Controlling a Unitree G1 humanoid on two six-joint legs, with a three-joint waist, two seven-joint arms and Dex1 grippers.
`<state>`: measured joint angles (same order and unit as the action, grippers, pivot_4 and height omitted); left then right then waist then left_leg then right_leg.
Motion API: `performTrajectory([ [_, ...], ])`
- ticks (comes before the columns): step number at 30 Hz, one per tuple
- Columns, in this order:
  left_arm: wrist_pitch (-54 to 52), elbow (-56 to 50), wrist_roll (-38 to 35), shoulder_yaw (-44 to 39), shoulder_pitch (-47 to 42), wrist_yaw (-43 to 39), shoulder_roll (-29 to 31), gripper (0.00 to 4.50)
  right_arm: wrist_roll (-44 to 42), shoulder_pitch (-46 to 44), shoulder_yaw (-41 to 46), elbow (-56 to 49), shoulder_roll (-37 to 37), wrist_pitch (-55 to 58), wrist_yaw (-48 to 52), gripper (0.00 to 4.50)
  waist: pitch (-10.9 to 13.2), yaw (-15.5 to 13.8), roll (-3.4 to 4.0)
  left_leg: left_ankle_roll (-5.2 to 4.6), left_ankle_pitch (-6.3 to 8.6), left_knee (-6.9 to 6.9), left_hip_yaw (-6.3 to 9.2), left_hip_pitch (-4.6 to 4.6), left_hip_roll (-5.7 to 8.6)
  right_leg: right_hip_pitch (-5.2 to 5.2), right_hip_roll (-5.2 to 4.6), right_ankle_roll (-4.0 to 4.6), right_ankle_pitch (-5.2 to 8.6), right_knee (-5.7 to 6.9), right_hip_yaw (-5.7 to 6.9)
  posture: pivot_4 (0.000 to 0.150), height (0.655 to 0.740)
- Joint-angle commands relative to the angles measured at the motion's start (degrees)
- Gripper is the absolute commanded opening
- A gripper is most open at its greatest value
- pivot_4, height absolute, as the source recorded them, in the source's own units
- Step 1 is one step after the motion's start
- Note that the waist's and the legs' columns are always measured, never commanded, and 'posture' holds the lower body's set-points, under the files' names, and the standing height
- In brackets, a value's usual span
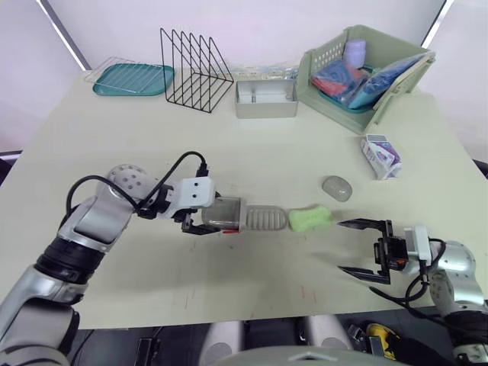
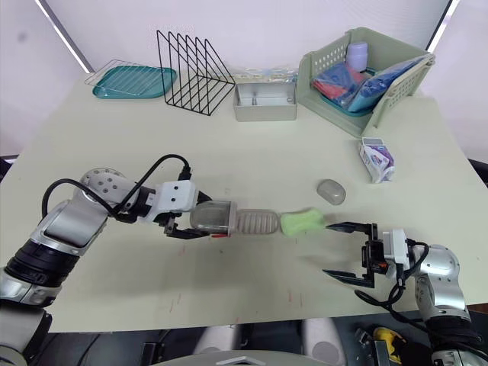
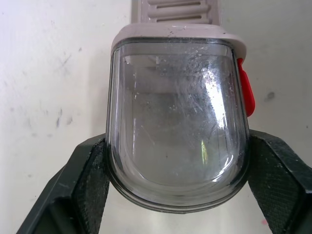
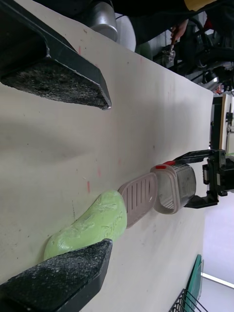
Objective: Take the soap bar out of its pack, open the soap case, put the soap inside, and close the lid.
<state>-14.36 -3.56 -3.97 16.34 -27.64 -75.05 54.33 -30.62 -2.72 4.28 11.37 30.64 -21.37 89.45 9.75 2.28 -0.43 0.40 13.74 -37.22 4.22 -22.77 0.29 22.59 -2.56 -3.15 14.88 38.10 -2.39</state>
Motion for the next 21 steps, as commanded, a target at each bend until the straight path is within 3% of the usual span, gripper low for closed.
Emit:
performTrajectory([
  [1, 0.02, 0.84, -0.01, -1.78, 0.31, -1.19, 1.57, 4.27, -0.12, -0.37, 0.09, -0.41, 0.41, 0.05, -0.15, 4.5, 0.0, 0.04, 0.0, 0.0, 0.0, 0.0, 0.0, 0.0, 0.0, 0.0, 0.0, 0.0, 0.0, 0.0, 0.0, 0.15, 0.74],
  [13, -3.05, -3.65, -7.07, -8.6, 2.54, -3.56, 3.52, 4.27, 0.76, -1.0, -0.1, -0.02, 0.52, 0.29, -0.31, 4.5, 0.0, -0.12, 0.0, 0.0, 0.0, -0.01, 0.01, -0.02, 0.0, 0.0, 0.0, 0.0, 0.0, 0.0, 0.0, 0.15, 0.74],
  [21, -13.3, -14.78, -20.28, -19.21, 7.45, 2.75, -1.02, 4.27, 2.04, -5.55, -0.67, -1.25, 2.14, 4.11, -2.98, 4.5, 0.0, 0.08, 0.0, 0.0, 0.0, -0.01, 0.01, -0.01, -0.04, 0.01, -0.01, 0.0, 0.0, 0.01, -0.02, 0.15, 0.74],
])
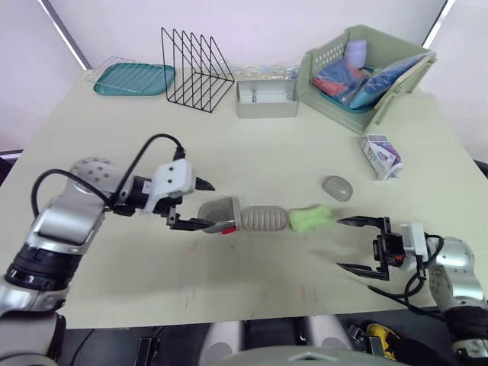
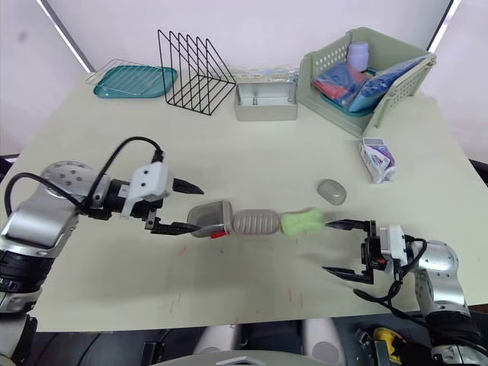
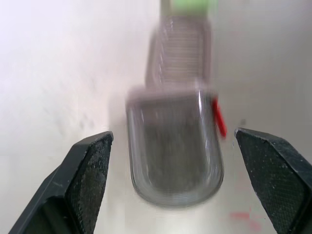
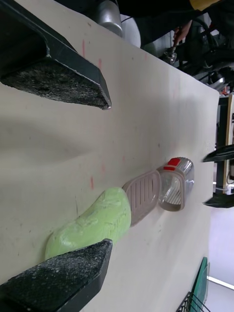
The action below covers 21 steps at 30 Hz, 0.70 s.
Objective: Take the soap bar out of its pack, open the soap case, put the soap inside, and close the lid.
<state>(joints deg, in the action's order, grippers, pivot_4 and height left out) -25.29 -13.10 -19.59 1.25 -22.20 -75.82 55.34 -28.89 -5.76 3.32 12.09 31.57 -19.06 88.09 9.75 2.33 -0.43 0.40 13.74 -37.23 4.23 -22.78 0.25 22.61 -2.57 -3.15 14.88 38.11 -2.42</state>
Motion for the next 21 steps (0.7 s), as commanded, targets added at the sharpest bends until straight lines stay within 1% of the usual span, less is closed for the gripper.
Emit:
performTrajectory([
  [1, -3.29, -7.17, -5.88, -5.4, 3.86, 5.84, -3.67, 4.27, 1.23, -4.01, -0.22, -2.33, 1.77, 3.03, -2.68, 4.5, 0.0, 0.08, 0.0, 0.0, 0.0, 0.0, 0.0, 0.01, 0.0, 0.0, 0.0, 0.0, 0.0, 0.01, -0.02, 0.15, 0.74],
  [6, -4.17, -15.62, -8.31, -10.63, 16.08, 16.36, -11.24, 4.27, 6.69, -10.7, -4.52, -5.15, 5.87, 9.38, -4.89, 4.5, 0.0, -0.03, 0.01, 0.0, 0.0, 0.0, 0.07, 0.03, -0.08, 0.06, -0.02, 0.01, 0.0, 0.07, -0.1, 0.15, 0.74],
  [7, -3.0, -16.91, -8.05, -12.29, 19.34, 18.49, -13.01, 4.27, 7.29, -12.34, -5.7, -6.63, 6.52, 12.38, -5.59, 4.5, 0.0, -0.11, 0.0, 0.0, 0.0, 0.0, 0.07, 0.01, -0.12, 0.07, -0.02, 0.01, 0.0, 0.04, -0.08, 0.15, 0.74],
  [11, 0.81, -20.48, -7.19, -16.36, 27.6, 22.8, -16.33, 4.27, 9.72, -16.02, -9.59, -10.48, 8.39, 18.64, -6.05, 4.5, 0.0, -0.44, -0.01, 0.01, 0.0, -0.01, 0.07, 0.01, -0.2, 0.05, -0.03, 0.01, -0.01, 0.02, -0.03, 0.15, 0.74],
  [13, 2.89, -22.68, -6.97, -19.94, 33.62, 25.01, -18.44, 4.27, 13.0, -19.4, -13.45, -11.74, 9.39, 21.83, -5.41, 4.5, 0.0, -0.42, -0.01, 0.01, 0.0, -0.01, 0.07, 0.01, -0.19, 0.04, -0.08, 0.01, -0.01, 0.0, -0.05, 0.15, 0.74],
  [15, 3.99, -23.69, -7.65, -22.62, 37.68, 26.13, -19.75, 4.27, 14.76, -21.84, -15.96, -11.81, 9.8, 24.58, -5.43, 4.5, 0.0, -0.51, -0.03, 0.01, 0.01, 0.0, 0.07, 0.02, -0.2, 0.04, -0.12, 0.0, -0.01, -0.05, -0.1, 0.15, 0.74],
  [18, 6.62, -22.82, -8.13, -26.3, 44.28, 24.01, -19.83, 4.27, 17.33, -25.68, -19.17, -10.39, 9.3, 28.53, -5.76, 4.5, -0.01, -0.56, -0.03, 0.02, 0.01, 0.01, 0.05, 0.02, -0.2, 0.04, -0.11, 0.01, -0.01, -0.08, -0.03, 0.15, 0.74],
  [21, 9.39, -20.72, -7.76, -28.12, 47.39, 21.99, -18.95, 4.27, 19.07, -27.69, -20.77, -8.68, 8.69, 28.62, -5.92, 4.5, 0.0, -0.85, -0.03, 0.02, 0.01, 0.01, -0.01, 0.01, -0.17, 0.04, -0.12, 0.02, 0.0, -0.11, 0.02, 0.15, 0.74],
])
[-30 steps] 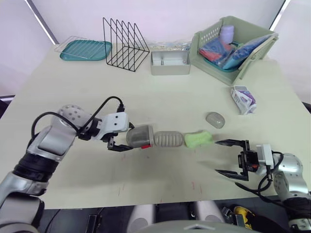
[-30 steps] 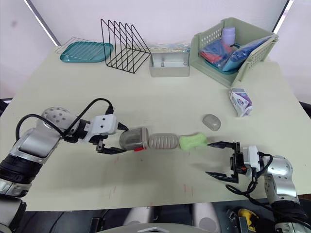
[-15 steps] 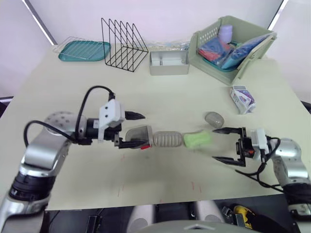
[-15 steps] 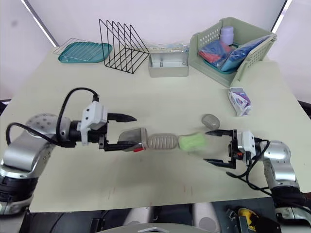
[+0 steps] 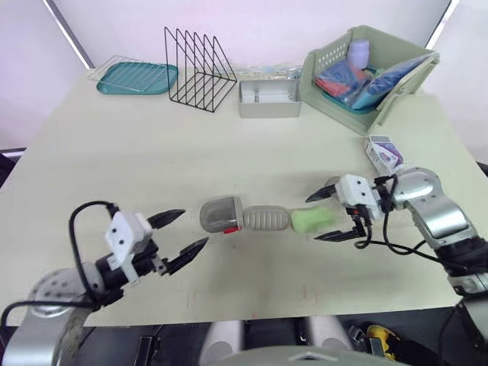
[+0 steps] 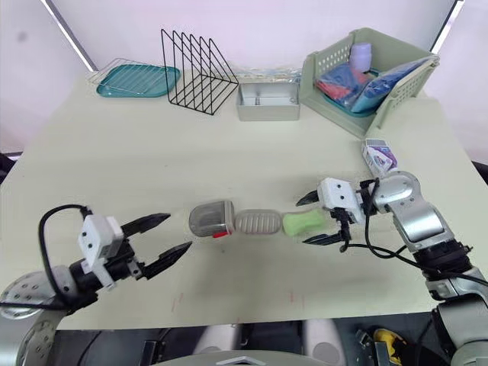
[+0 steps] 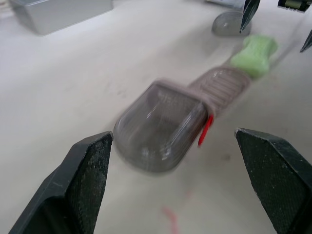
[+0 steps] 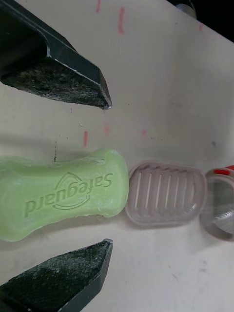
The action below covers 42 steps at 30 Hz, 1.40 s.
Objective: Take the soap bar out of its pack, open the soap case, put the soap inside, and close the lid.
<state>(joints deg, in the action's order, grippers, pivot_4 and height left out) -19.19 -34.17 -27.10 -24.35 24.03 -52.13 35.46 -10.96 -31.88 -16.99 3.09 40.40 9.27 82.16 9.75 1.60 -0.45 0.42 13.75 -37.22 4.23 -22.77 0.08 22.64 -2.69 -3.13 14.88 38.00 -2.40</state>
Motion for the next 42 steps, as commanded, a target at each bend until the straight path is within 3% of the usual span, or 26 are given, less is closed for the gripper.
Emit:
performTrajectory([
  [1, 4.52, 1.31, 0.21, -3.05, 1.99, -2.68, 1.4, 4.27, 1.67, -2.08, -0.93, 0.81, -0.23, 0.31, 0.02, 4.5, 0.0, -0.34, 0.0, 0.0, 0.0, 0.0, -0.02, 0.0, 0.0, -0.01, 0.0, 0.0, 0.0, -0.01, 0.02, 0.15, 0.74],
  [9, 8.66, 3.46, -1.06, -3.41, 6.21, -12.71, 7.5, 4.27, 4.15, -4.1, -2.83, 2.89, -0.37, 2.51, 0.26, 4.5, 0.0, -0.72, -0.01, 0.0, 0.0, 0.0, -0.2, -0.01, 0.0, 0.0, -0.01, 0.01, 0.01, -0.05, 0.01, 0.15, 0.74],
  [20, 6.63, 4.85, -2.5, -1.88, 2.38, -13.08, 9.71, 4.27, 6.16, -3.75, -3.25, 4.12, -0.61, 4.31, -0.64, 4.5, 0.0, -0.61, 0.0, 0.0, 0.0, 0.01, -0.2, -0.01, -0.03, 0.01, 0.01, 0.0, 0.0, -0.04, 0.01, 0.15, 0.74],
  [21, 6.47, 4.77, -2.42, -1.75, 2.31, -12.99, 9.76, 4.5, 6.07, -3.64, -3.24, 4.25, -0.6, 4.57, -0.43, 3.98, 0.0, -0.61, 0.0, 0.0, 0.0, 0.01, -0.2, -0.01, -0.03, 0.01, 0.01, 0.01, 0.0, -0.04, 0.01, 0.15, 0.74],
  [23, 6.3, 4.66, -2.25, -1.58, 2.24, -12.85, 9.8, 4.5, 5.54, -3.33, -2.94, 4.14, -0.73, 5.46, -0.25, 3.4, 0.0, -0.61, 0.0, 0.0, 0.0, 0.01, -0.21, -0.01, -0.03, 0.01, 0.01, 0.01, 0.0, -0.04, 0.01, 0.15, 0.74],
  [26, 6.0, 4.47, -2.12, -1.22, 1.97, -12.54, 9.92, 4.5, 5.76, -2.97, -3.1, 3.87, -0.72, 5.37, -0.23, 1.74, -0.01, -0.62, -0.02, 0.0, 0.0, 0.01, -0.2, 0.0, -0.04, 0.01, 0.02, 0.01, 0.0, -0.04, 0.01, 0.15, 0.74],
  [27, 5.95, 4.45, -2.09, -1.12, 1.9, -12.46, 9.95, 4.5, 5.85, -2.87, -3.21, 3.73, -0.77, 5.34, -0.3, 1.59, -0.01, -0.61, -0.03, 0.0, 0.0, 0.01, -0.2, 0.01, -0.04, 0.0, 0.02, 0.01, 0.0, -0.04, 0.02, 0.15, 0.74],
  [36, 5.87, 4.83, -1.79, -0.29, 1.49, -12.0, 10.02, 4.5, 4.01, -3.92, -2.58, 1.64, -0.17, 3.71, 2.55, 1.59, 0.01, -0.61, -0.02, 0.0, 0.01, 0.02, -0.2, 0.0, -0.06, 0.01, 0.03, 0.01, 0.01, -0.05, 0.02, 0.15, 0.74],
  [42, 5.79, 5.52, -2.06, -0.69, 1.14, -11.88, 9.89, 4.5, -0.99, -8.77, -1.59, -5.72, -3.72, 16.92, 0.05, 1.59, 0.02, -0.17, -0.01, 0.0, 0.01, 0.05, -0.25, 0.0, -0.13, 0.06, 0.06, 0.01, 0.01, -0.04, -0.01, 0.15, 0.74],
])
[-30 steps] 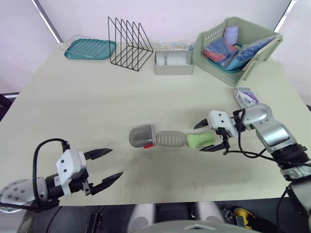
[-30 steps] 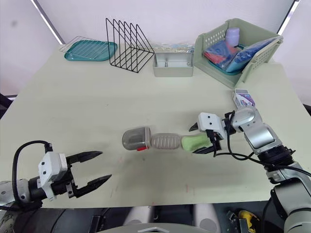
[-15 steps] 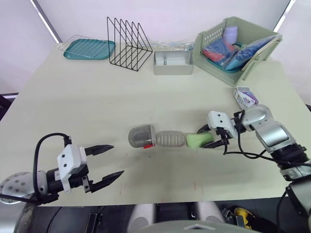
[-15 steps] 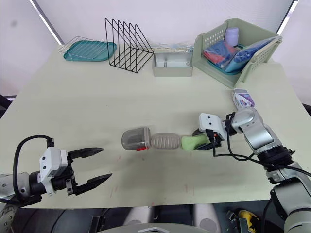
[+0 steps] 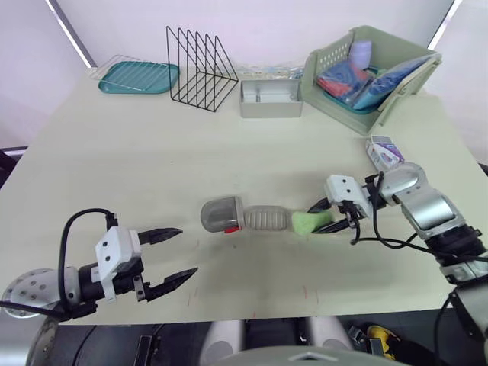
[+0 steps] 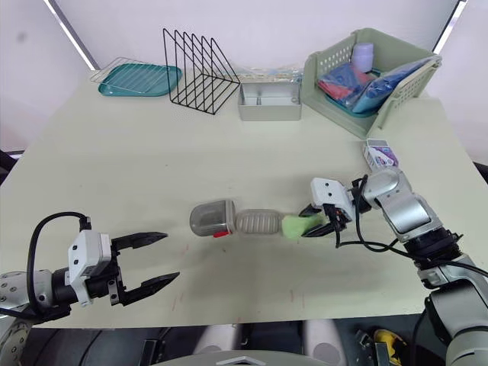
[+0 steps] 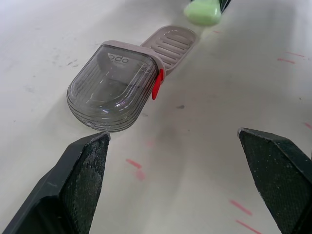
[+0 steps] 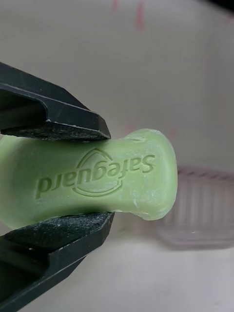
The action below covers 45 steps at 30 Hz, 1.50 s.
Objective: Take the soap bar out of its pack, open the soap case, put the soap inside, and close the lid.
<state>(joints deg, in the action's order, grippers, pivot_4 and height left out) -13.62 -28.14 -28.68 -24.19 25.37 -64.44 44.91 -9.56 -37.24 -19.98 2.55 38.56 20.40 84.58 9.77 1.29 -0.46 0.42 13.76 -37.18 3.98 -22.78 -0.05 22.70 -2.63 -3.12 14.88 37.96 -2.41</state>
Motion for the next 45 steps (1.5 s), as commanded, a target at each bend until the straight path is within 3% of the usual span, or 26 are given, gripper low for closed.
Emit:
performTrajectory([
  [1, 0.19, -0.53, -0.52, -0.83, -0.25, 0.46, 0.42, 4.5, -1.86, -3.79, 0.7, -5.86, -2.74, 7.07, -3.59, 1.59, 0.0, 0.25, 0.0, 0.0, 0.0, 0.01, 0.02, 0.0, -0.02, 0.0, 0.03, 0.0, 0.0, 0.0, 0.01, 0.15, 0.74],
  [11, -0.79, -1.66, -1.31, -0.85, -1.36, 1.82, 0.42, 4.5, 3.03, -4.26, -6.45, -8.82, -11.1, 15.86, -15.52, 1.59, 0.0, 0.49, -0.01, 0.01, 0.01, 0.07, 0.14, -0.04, 0.03, 0.02, 0.0, 0.01, 0.0, -0.01, 0.07, 0.15, 0.74],
  [27, -0.53, -1.41, -0.77, -0.12, -1.67, 2.24, 0.55, 4.5, 4.08, -5.65, -9.24, -7.9, -12.19, 17.46, -18.29, 1.59, 0.0, 0.95, -0.01, 0.01, 0.0, 0.1, 0.26, -0.04, 0.02, 0.05, 0.01, 0.01, 0.0, -0.02, 0.07, 0.15, 0.74],
  [28, -0.5, -1.42, -0.7, -0.06, -1.67, 2.27, 0.53, 4.5, 4.06, -5.76, -9.26, -7.91, -12.14, 17.45, -18.17, 2.61, 0.0, 0.96, -0.01, 0.01, 0.01, 0.1, 0.26, -0.04, 0.02, 0.05, 0.01, 0.01, 0.0, -0.01, 0.07, 0.15, 0.74],
  [29, -0.49, -1.44, -0.66, -0.02, -1.67, 2.3, 0.53, 4.5, 4.05, -5.83, -9.25, -7.92, -12.1, 17.44, -18.08, 2.82, 0.0, 0.99, -0.01, 0.01, 0.01, 0.11, 0.26, -0.04, 0.02, 0.05, 0.01, 0.01, 0.0, -0.01, 0.07, 0.15, 0.74],
  [32, -0.43, -1.39, -0.56, 0.01, -1.66, 2.33, 0.53, 4.5, 3.79, -6.11, -8.96, -8.14, -11.44, 17.1, -17.43, 4.31, 0.0, 0.99, -0.01, 0.01, 0.01, 0.12, 0.27, -0.04, 0.02, 0.05, 0.02, 0.01, 0.0, -0.01, 0.07, 0.15, 0.74],
  [40, -0.63, -1.05, -0.59, 0.09, -2.62, 2.17, 0.97, 4.5, -2.73, -2.3, 0.62, -8.72, -7.54, 12.11, -15.26, 4.41, 0.0, 0.76, -0.01, 0.01, 0.01, 0.12, 0.25, -0.06, 0.03, 0.04, 0.0, 0.01, 0.01, -0.04, 0.09, 0.15, 0.74],
  [45, -0.47, -0.4, -0.61, 0.36, -4.03, 1.68, 1.91, 4.5, -9.63, 10.34, 10.73, -9.36, -5.69, -0.61, -12.17, 4.41, 0.0, 0.64, -0.03, 0.01, 0.01, 0.14, 0.19, -0.06, 0.03, 0.0, -0.01, 0.01, 0.01, -0.09, 0.12, 0.15, 0.74],
])
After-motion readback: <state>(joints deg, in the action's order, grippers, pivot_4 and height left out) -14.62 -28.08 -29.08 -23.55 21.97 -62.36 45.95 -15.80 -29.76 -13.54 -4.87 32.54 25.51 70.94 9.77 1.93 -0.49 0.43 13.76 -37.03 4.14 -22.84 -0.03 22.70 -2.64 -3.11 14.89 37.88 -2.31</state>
